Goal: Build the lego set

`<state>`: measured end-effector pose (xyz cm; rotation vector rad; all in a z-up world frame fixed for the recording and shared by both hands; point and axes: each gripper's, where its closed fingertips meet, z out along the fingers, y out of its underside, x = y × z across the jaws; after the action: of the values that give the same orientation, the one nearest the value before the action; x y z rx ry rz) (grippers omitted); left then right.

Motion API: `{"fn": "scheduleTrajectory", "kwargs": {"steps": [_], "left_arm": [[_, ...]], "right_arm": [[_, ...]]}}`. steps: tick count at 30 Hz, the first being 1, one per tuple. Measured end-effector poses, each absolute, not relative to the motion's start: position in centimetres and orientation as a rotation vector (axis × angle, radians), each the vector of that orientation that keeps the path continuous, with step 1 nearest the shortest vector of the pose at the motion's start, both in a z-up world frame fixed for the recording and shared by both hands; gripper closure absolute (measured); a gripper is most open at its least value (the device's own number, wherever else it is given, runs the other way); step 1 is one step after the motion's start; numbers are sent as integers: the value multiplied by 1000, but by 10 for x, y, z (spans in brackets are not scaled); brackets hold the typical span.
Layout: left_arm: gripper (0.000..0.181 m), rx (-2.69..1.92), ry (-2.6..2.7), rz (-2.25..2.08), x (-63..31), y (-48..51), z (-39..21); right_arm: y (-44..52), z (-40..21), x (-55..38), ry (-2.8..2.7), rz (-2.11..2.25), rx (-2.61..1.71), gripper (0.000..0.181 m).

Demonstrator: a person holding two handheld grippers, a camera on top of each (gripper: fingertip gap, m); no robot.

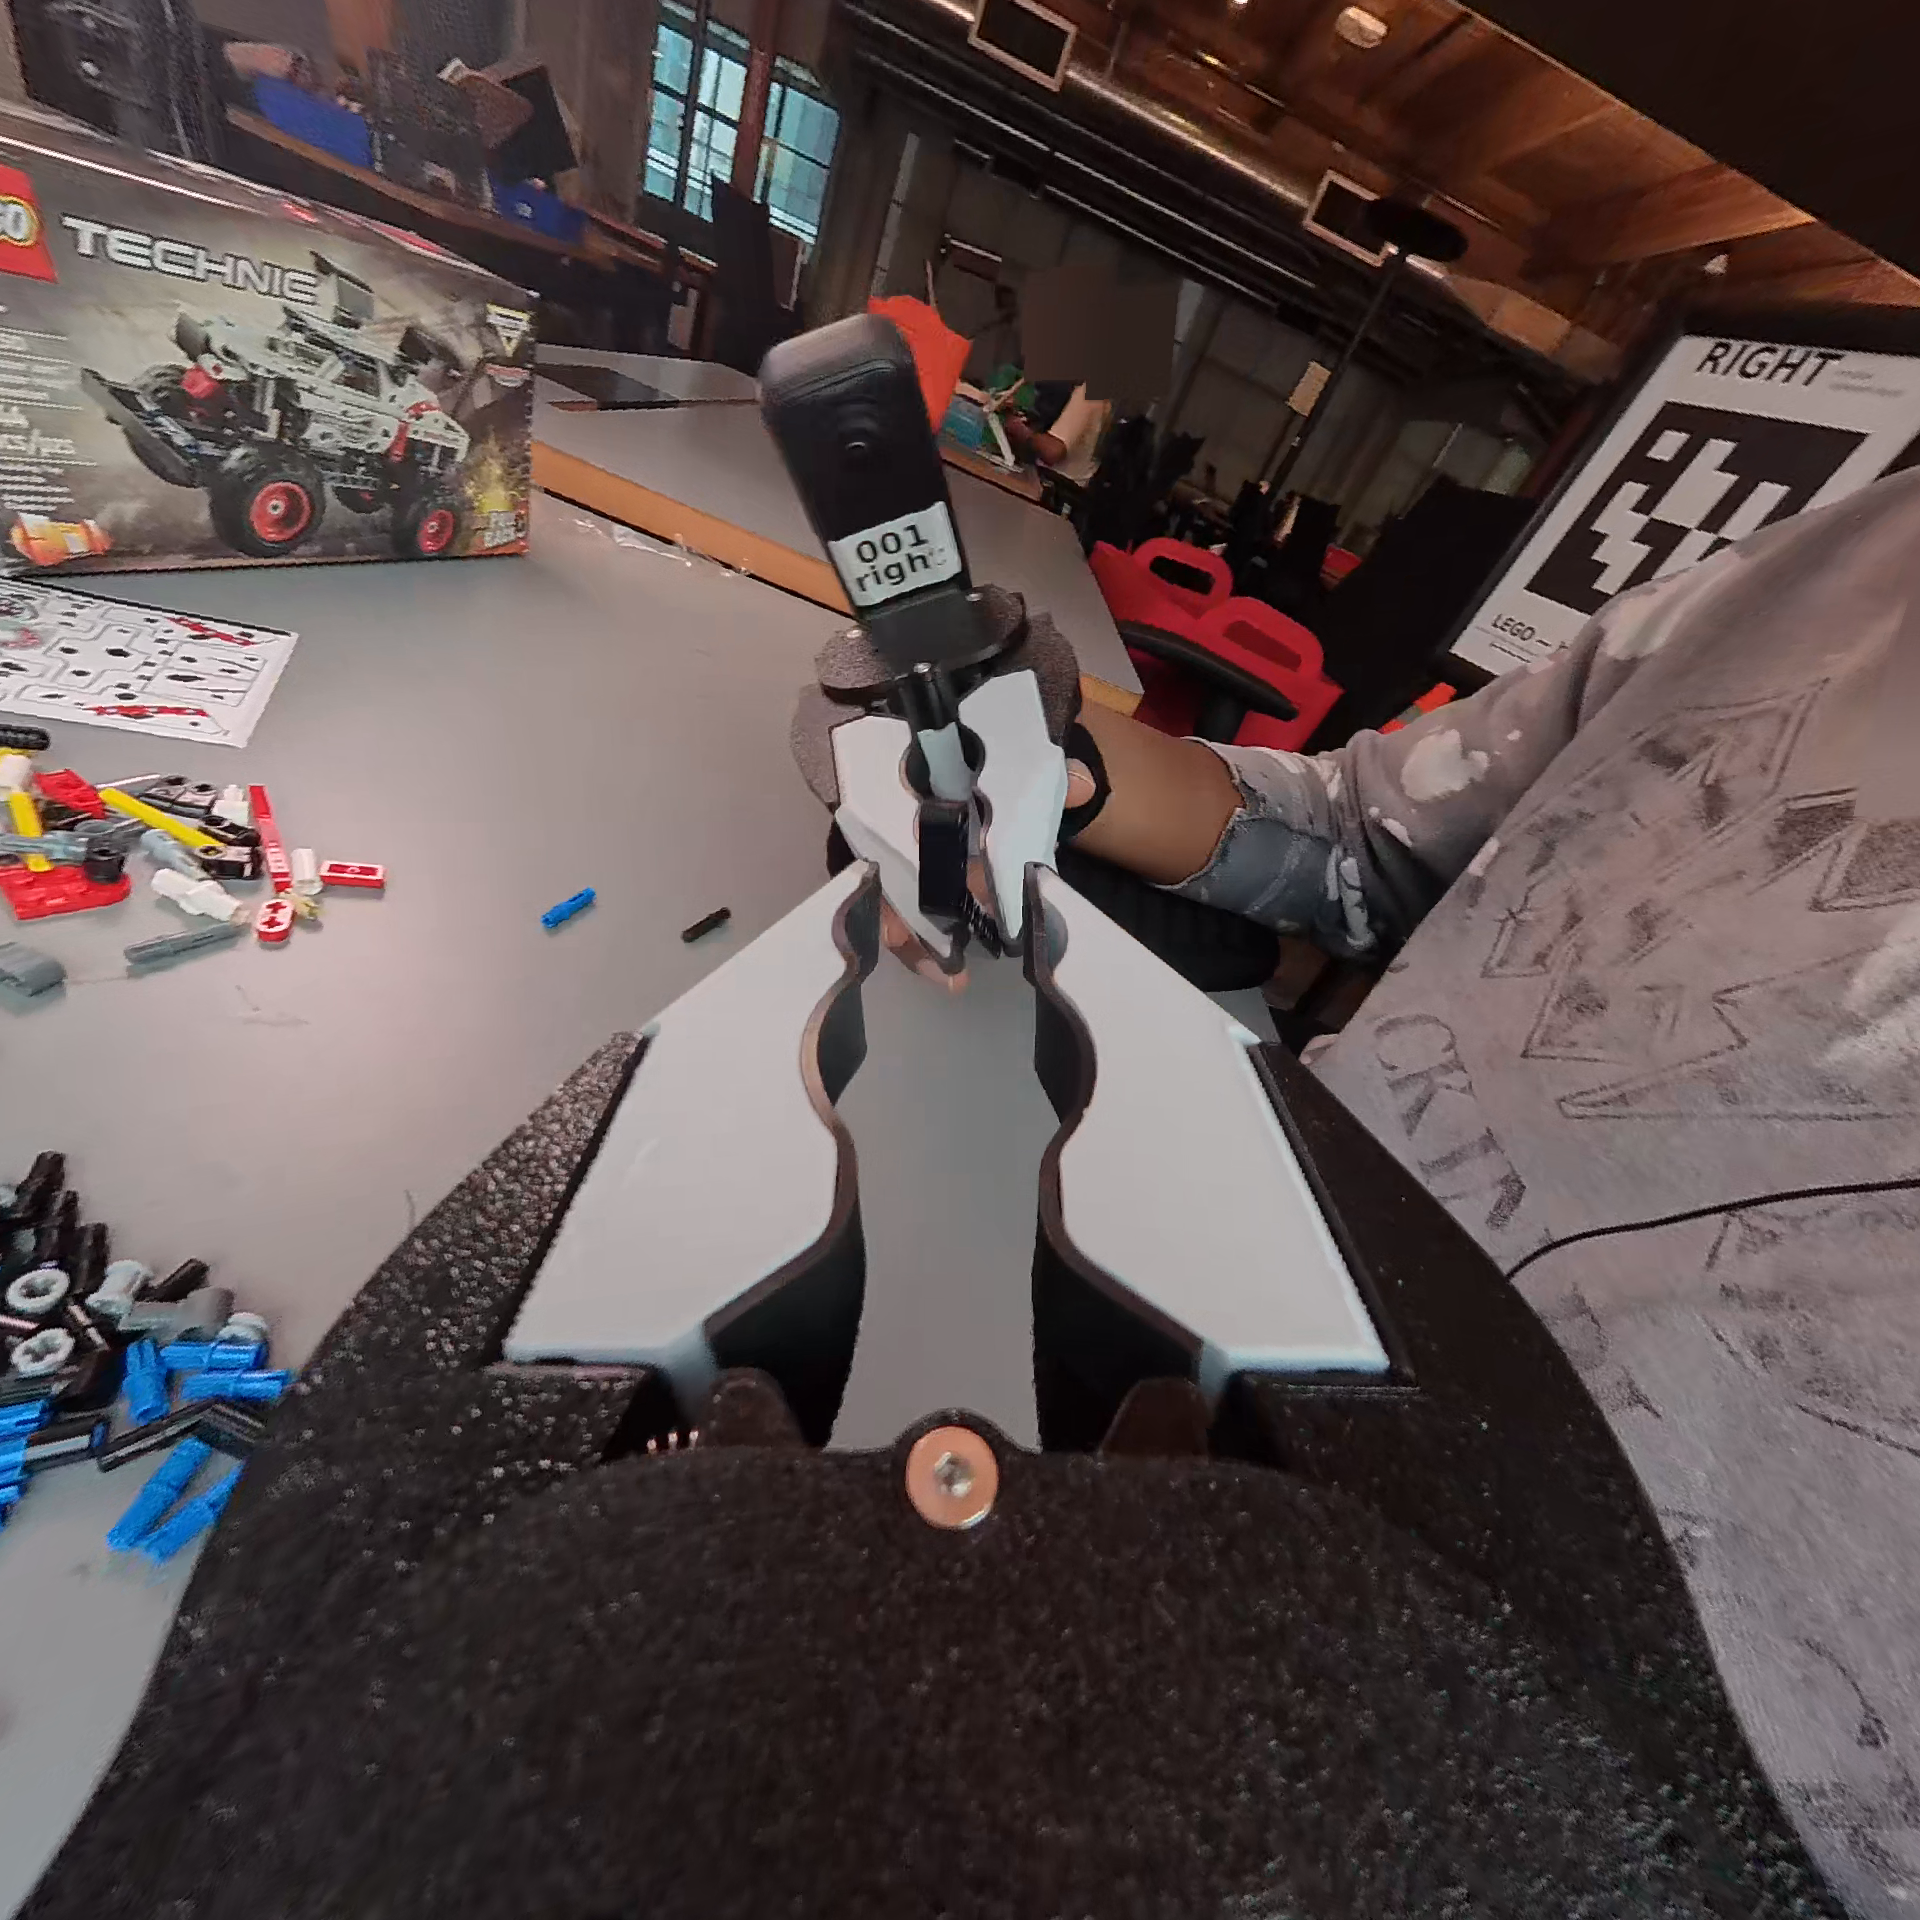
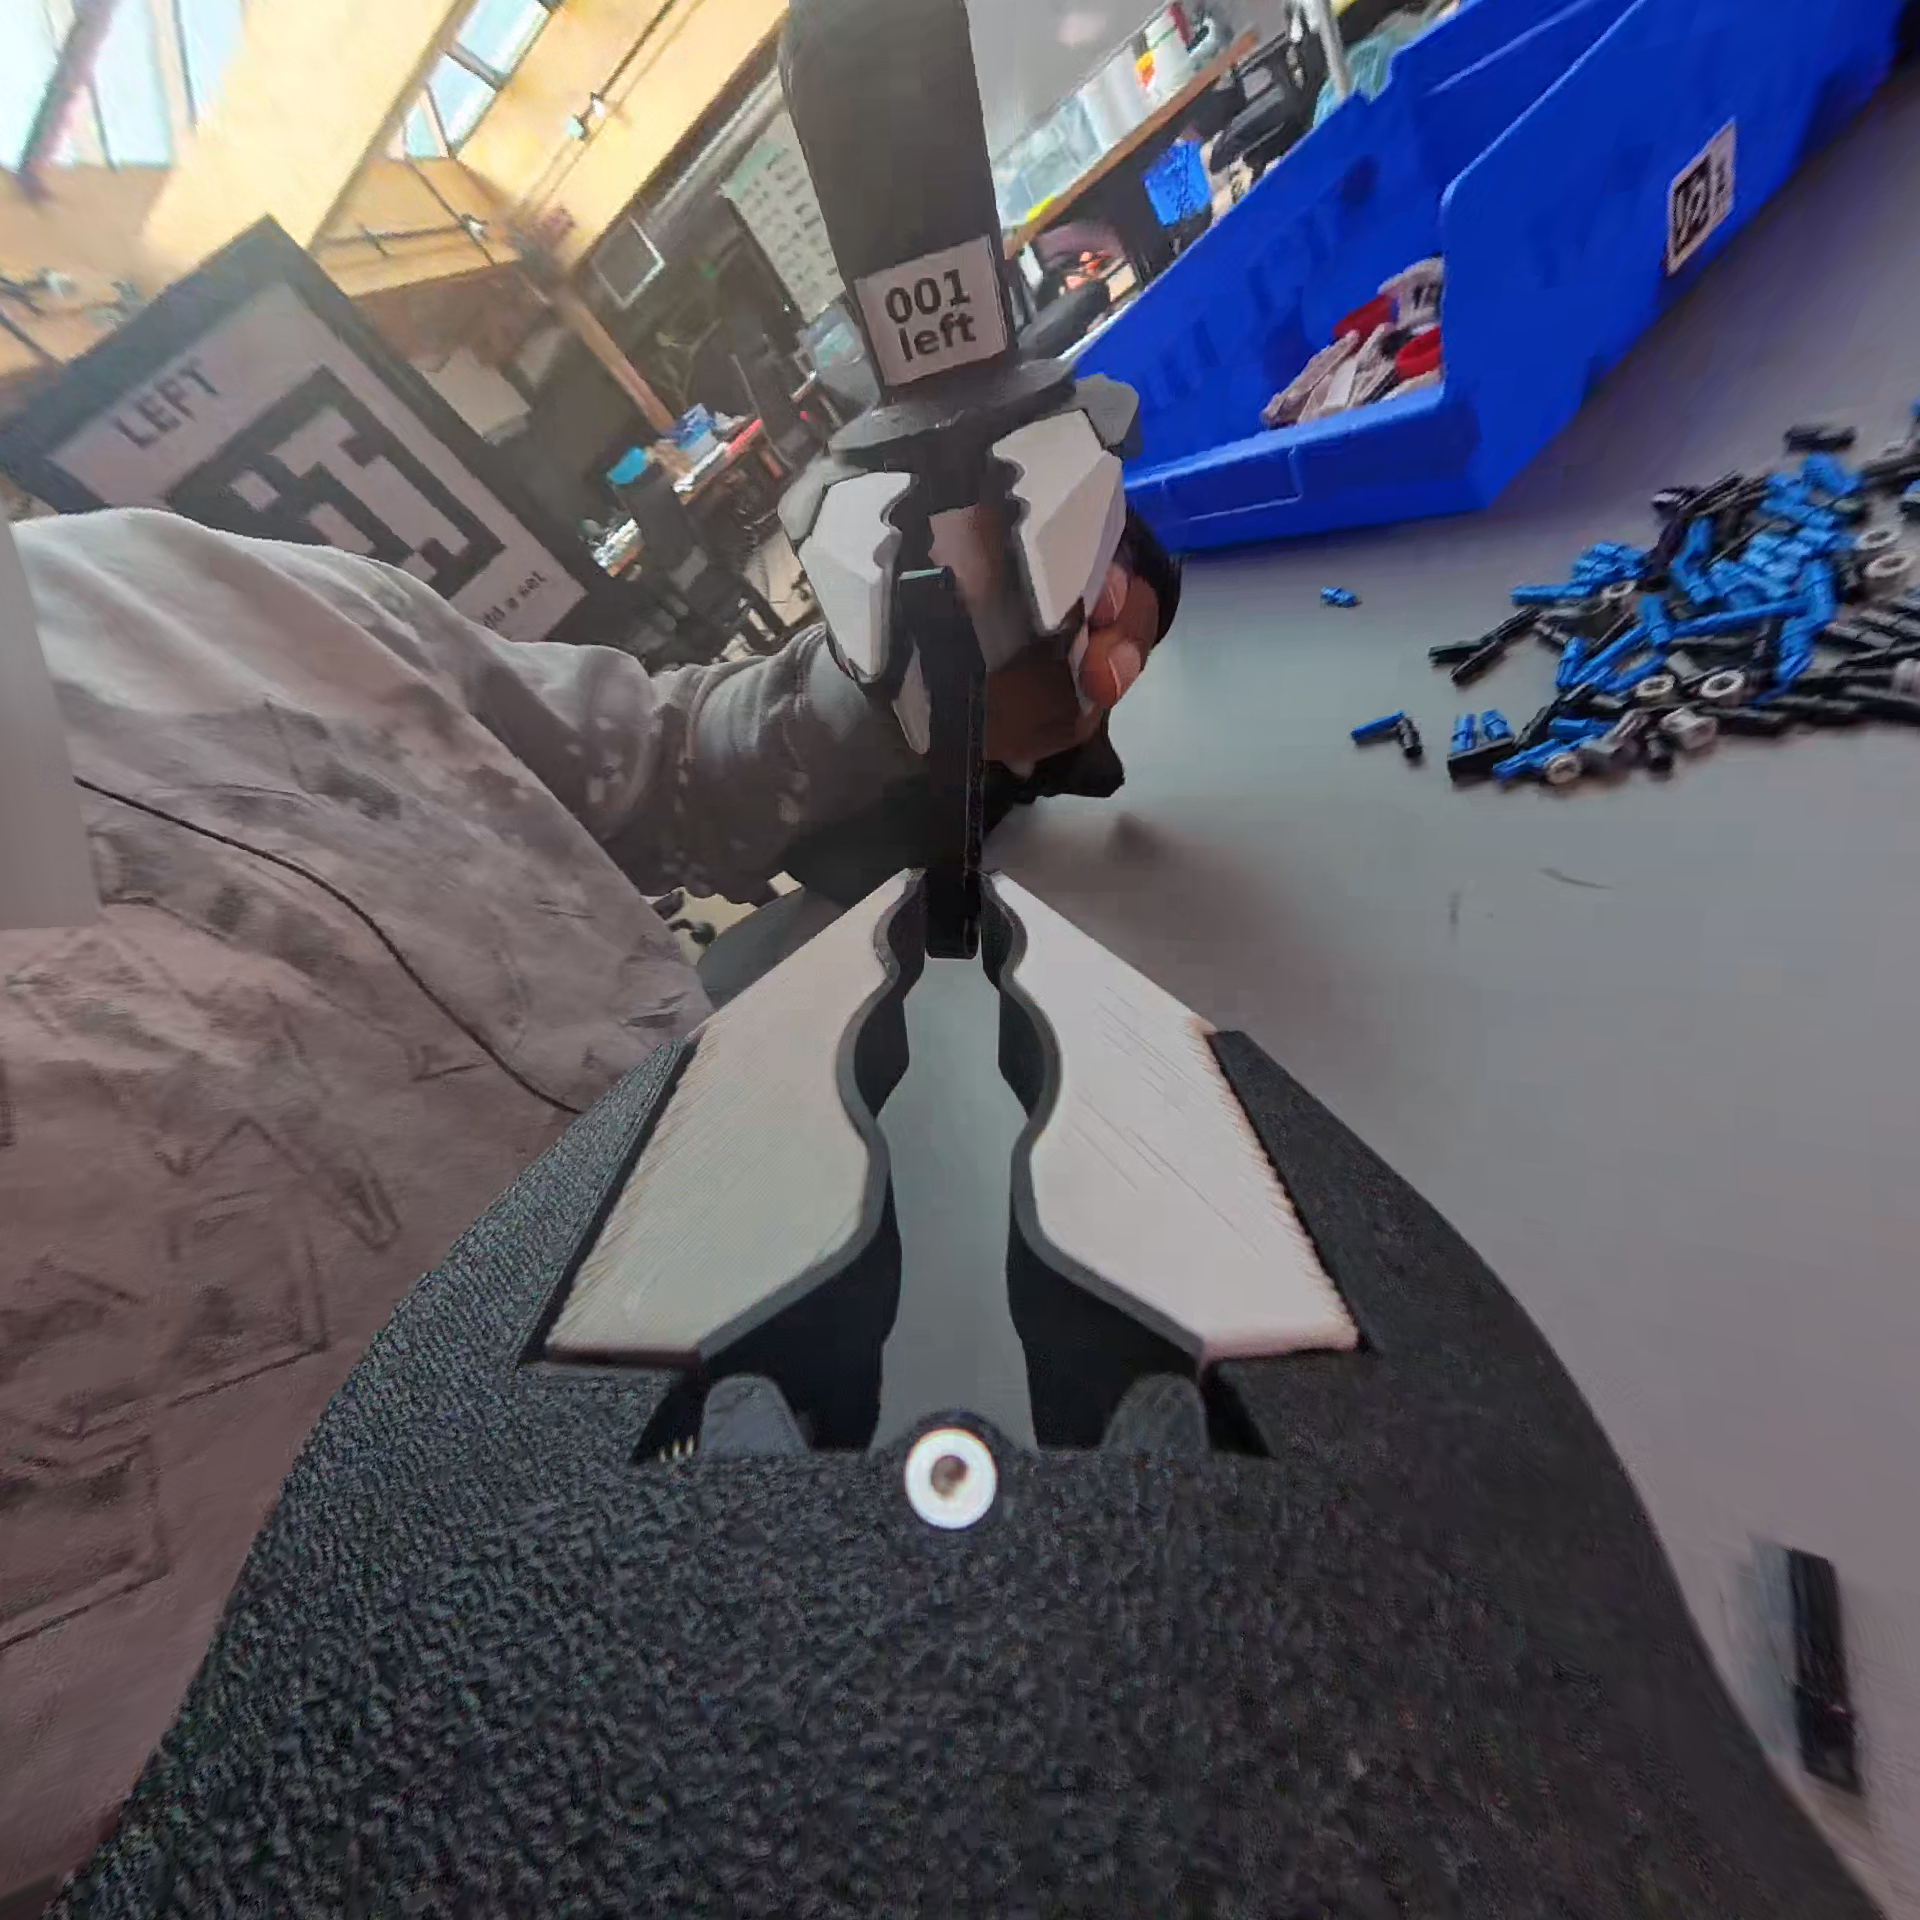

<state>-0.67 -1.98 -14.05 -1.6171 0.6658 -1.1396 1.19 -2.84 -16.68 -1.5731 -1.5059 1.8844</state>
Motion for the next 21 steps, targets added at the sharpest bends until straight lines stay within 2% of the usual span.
{"fn": "scheduleTrajectory", "kwargs": {"steps": [2,5,8,15,19,21], "left_arm": [[157,-1624,701,-1176,-2,-26,-142],[172,-1707,742,-1205,5,-30,-157],[173,-1798,691,-1210,6,-26,-166],[174,-2157,324,-1302,0,-10,-216],[174,-2146,263,-1337,4,-6,-215],[174,-2136,223,-1357,2,-4,-214]], "right_arm": [[-38,-176,20,-1576,1971,-1653,172],[-50,-182,26,-1634,2055,-1690,172],[-46,-191,25,-1645,1998,-1740,172],[1,-228,25,-1716,1378,-1783,169],[1,-227,12,-1793,1080,-1570,156],[0,-225,5,-1826,926,-1433,163]]}}
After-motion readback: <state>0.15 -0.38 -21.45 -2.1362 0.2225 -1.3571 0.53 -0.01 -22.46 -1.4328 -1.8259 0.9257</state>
